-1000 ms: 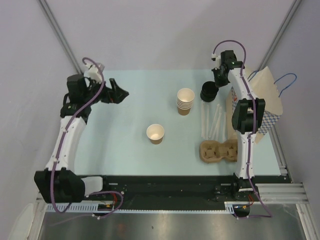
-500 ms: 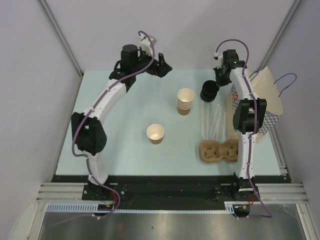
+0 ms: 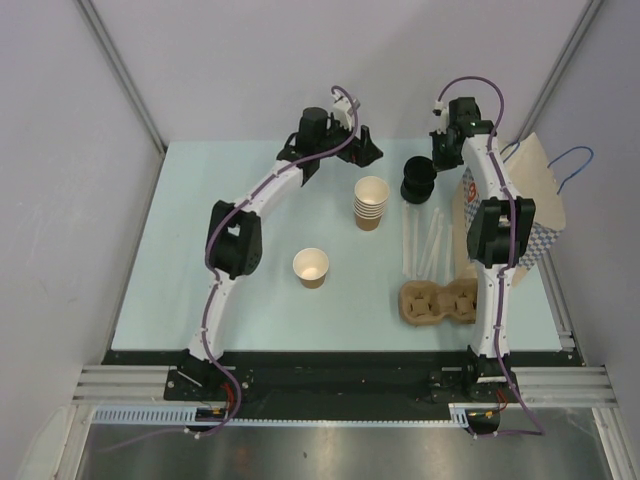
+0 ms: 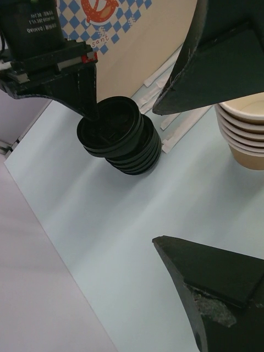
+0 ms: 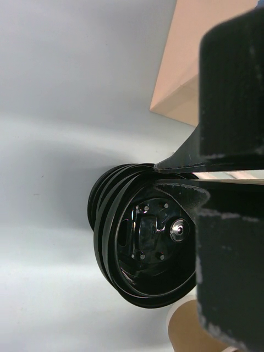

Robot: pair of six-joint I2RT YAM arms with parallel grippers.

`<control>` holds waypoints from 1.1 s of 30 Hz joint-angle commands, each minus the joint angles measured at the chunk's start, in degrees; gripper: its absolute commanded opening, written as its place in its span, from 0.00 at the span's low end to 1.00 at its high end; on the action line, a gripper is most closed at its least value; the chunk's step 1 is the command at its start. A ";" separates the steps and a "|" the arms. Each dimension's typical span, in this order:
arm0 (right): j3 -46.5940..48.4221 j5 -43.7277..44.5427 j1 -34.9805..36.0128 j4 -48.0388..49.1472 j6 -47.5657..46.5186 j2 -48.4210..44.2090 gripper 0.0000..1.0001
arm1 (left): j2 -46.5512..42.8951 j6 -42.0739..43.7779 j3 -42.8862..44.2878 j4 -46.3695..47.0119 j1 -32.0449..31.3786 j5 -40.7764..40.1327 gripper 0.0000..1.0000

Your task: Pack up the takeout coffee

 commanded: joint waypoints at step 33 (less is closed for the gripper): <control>1.59 -3.73 0.79 1.91 1.94 -3.76 0.00 | 16.03 -4.64 12.11 12.22 -2.94 7.09 0.96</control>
